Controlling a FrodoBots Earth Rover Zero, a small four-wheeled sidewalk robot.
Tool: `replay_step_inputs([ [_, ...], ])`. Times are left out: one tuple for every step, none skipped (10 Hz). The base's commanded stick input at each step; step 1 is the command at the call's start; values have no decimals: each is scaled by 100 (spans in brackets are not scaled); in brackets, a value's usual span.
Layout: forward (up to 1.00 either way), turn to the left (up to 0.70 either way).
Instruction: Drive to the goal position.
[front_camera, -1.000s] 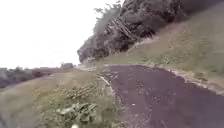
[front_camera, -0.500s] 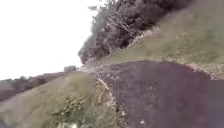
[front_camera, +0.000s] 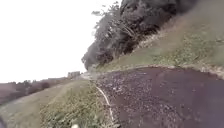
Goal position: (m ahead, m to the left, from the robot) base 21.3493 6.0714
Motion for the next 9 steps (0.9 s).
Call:
replay_step_inputs([
  [100,0],
  [100,0],
  [100,0],
  [100,0],
  [100,0],
  [100,0],
  [100,0],
  [100,0],
  [100,0],
])
